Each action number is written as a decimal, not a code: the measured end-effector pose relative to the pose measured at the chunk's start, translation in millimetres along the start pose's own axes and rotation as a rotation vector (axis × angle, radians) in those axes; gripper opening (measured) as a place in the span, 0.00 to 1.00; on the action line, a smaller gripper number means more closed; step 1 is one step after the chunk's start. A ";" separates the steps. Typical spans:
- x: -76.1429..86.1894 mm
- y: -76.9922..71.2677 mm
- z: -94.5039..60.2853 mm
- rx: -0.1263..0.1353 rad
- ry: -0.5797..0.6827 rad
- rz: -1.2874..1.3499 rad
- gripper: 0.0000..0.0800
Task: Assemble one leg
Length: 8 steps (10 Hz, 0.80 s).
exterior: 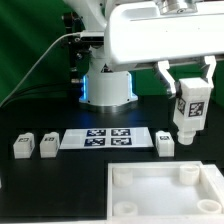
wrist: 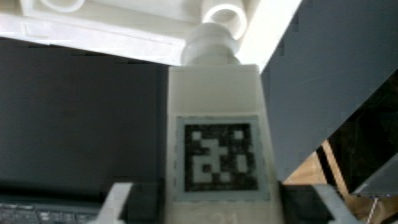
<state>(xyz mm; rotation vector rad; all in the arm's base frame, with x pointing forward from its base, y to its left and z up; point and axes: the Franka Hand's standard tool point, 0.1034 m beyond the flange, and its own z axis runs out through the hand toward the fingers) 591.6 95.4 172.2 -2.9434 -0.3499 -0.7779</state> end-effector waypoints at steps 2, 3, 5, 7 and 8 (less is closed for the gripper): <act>-2.0 0.2 2.7 0.001 -0.005 0.000 0.36; -5.8 -1.0 17.4 0.006 -0.002 0.001 0.36; -6.1 -9.3 50.3 0.033 0.002 -0.019 0.36; -3.8 0.9 70.9 0.046 0.032 -0.023 0.36; -0.3 4.9 70.2 0.045 0.036 -0.012 0.36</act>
Offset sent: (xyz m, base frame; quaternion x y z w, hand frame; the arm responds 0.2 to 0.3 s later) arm 0.0232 0.0543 -0.0473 0.0950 0.0379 0.0527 0.9934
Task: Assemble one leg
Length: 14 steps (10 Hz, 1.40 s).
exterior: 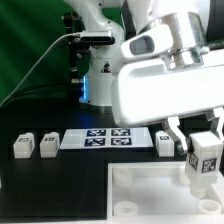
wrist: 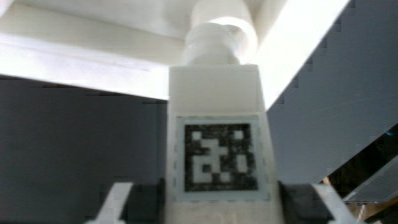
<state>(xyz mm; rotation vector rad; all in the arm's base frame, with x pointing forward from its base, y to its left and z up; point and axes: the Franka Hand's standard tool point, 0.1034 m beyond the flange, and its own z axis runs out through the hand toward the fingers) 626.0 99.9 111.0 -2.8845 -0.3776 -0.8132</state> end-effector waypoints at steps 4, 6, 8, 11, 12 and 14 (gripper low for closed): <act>3.4 -5.5 0.7 0.005 0.001 -0.006 0.36; -0.9 -8.1 5.0 0.010 -0.007 -0.006 0.36; -3.9 -11.4 8.7 0.015 -0.013 -0.008 0.36; -3.9 -12.0 16.6 0.020 -0.015 -0.003 0.36; -3.1 -11.7 17.3 0.021 -0.014 -0.002 0.36; -6.6 -12.7 23.5 0.022 -0.012 0.001 0.36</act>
Offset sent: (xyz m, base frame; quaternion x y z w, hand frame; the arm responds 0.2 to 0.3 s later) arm -0.0004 0.0114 -0.0143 -0.0106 0.0010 0.0120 0.9999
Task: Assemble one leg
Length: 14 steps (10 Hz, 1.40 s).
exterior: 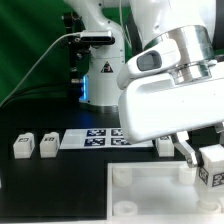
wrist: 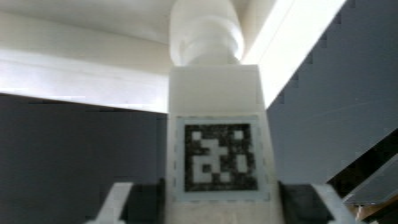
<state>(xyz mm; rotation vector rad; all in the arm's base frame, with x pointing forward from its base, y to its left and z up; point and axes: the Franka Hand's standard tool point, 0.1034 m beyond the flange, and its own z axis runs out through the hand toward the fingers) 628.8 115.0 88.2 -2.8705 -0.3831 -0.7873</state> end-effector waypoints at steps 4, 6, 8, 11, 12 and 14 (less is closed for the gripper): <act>0.8 0.9 3.4 -0.025 0.077 0.001 0.36; 0.5 0.3 3.1 -0.031 0.099 0.002 0.36; -1.3 -1.7 2.7 -0.032 0.103 0.001 0.36; -3.8 -1.4 3.1 -0.034 0.102 0.001 0.36; -4.1 -1.4 2.8 -0.032 0.096 0.001 0.36; -3.4 -0.4 3.0 -0.032 0.094 0.002 0.36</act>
Offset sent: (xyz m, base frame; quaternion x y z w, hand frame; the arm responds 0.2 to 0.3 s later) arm -0.0054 -0.0031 -0.0181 -0.0027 0.0187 -0.0053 0.9998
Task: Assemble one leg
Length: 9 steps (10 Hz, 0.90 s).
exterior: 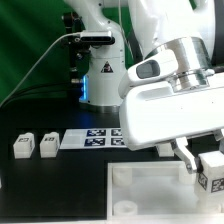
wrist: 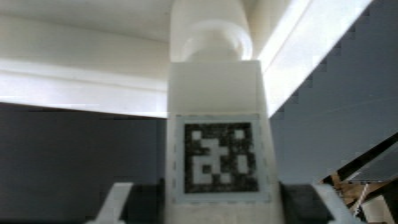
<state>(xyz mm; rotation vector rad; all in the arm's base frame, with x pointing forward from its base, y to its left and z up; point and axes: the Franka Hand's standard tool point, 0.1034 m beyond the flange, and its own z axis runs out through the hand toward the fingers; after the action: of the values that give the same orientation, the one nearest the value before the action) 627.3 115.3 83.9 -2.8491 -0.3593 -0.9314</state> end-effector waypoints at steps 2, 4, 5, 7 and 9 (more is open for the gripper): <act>-2.1 -0.5 1.1 0.003 -0.009 0.000 0.47; -2.7 -0.5 1.5 0.003 -0.010 0.001 0.65; -3.0 -0.5 1.6 0.004 -0.011 0.001 0.78; -3.3 -0.6 1.8 0.004 -0.011 0.001 0.80; -3.4 -0.6 1.9 0.004 -0.012 0.001 0.81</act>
Offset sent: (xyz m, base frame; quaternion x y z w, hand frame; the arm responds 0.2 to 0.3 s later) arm 0.0000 0.0000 0.0000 0.0000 0.0000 0.0000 1.0000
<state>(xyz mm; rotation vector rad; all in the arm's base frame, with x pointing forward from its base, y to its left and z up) 625.5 115.6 80.4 -2.8521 -0.3603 -0.9135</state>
